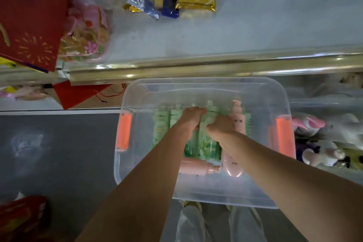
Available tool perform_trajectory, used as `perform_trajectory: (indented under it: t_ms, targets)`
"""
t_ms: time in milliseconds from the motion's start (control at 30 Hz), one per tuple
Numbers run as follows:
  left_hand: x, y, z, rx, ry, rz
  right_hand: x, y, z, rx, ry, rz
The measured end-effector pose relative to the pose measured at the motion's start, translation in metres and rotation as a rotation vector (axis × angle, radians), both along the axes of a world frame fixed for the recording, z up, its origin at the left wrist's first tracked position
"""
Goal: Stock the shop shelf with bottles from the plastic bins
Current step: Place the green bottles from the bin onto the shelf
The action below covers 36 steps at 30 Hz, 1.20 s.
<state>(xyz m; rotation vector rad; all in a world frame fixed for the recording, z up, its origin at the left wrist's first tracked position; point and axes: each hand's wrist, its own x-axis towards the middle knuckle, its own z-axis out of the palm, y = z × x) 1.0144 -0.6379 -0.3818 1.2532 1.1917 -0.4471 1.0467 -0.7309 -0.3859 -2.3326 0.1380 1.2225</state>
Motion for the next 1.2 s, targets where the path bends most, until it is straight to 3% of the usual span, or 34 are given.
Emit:
perform_trajectory:
  t_ms: [167, 367, 467, 633, 800, 1200]
  targets:
    - [-0.002, 0.001, 0.000, 0.021, 0.005, -0.096, -0.009, -0.012, -0.002, 0.078, -0.090, -0.071]
    - [-0.003, 0.000, 0.005, 0.076, -0.057, -0.037, -0.012, -0.028, 0.019, 0.399, 0.035, -0.262]
    - [-0.005, -0.003, 0.015, 0.171, -0.138, -0.092, -0.014, -0.038, 0.021, 0.455, 0.105, -0.276]
    - [-0.015, 0.000, 0.036, 0.182, -0.251, -0.075, -0.032, -0.046, 0.022, 0.379, 0.317, -0.101]
    - [-0.019, 0.009, 0.079, 0.179, -0.285, -0.059, -0.035, -0.050, 0.062, 0.425, 0.338, -0.082]
    - [-0.009, 0.016, 0.262, 0.276, -0.574, -0.065, 0.010, -0.062, 0.224, 0.501, 0.022, 0.350]
